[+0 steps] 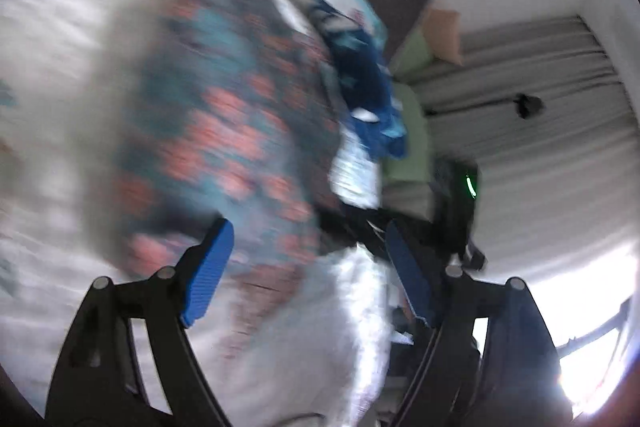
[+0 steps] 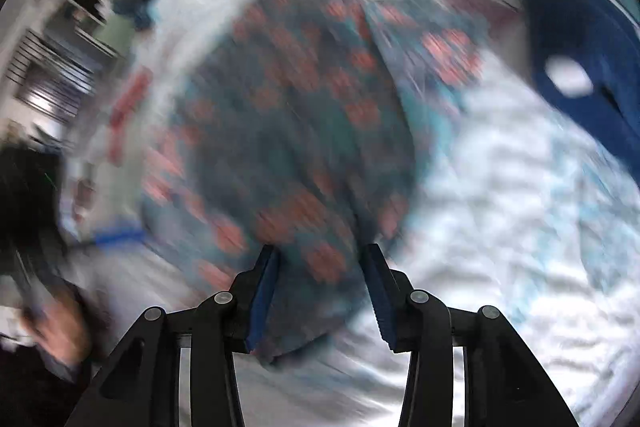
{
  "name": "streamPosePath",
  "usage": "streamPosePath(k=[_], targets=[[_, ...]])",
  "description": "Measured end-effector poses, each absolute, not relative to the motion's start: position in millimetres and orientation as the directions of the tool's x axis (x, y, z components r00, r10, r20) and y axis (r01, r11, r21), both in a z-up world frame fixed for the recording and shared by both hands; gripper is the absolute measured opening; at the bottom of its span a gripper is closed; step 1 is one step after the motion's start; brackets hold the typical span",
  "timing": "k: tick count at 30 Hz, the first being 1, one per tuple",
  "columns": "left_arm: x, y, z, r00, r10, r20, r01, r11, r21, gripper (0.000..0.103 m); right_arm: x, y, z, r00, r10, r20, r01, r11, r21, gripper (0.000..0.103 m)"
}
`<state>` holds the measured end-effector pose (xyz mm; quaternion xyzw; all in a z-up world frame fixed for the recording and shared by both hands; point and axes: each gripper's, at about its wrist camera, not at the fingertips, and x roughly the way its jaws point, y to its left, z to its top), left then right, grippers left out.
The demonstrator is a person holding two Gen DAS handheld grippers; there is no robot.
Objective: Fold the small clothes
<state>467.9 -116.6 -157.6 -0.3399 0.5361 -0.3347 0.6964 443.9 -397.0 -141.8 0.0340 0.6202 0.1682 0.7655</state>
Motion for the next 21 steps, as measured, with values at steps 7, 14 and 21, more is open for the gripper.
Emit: streamPosePath(k=[7,14,21], targets=[[467.8,-105.3,-162.7,0.206,-0.829,-0.52,0.074,0.543,-0.836,0.078,415.2,-434.6,-103.0,0.304,0.264,-0.915,-0.119,0.964,0.238,0.053],[465.6,-97.1,-168.1,0.191,-0.768,-0.611,0.151,0.638,-0.755,0.078,411.1,-397.5,-127.4,0.286,0.356,-0.89,-0.213,0.929,0.303,0.067],[448.6,-87.2,-140.4,0.252,-0.705,-0.663,0.252,0.71,-0.658,0.075,397.6,-410.4,-134.6,0.247,0.241,-0.939,-0.18,0.963,0.2,0.069]])
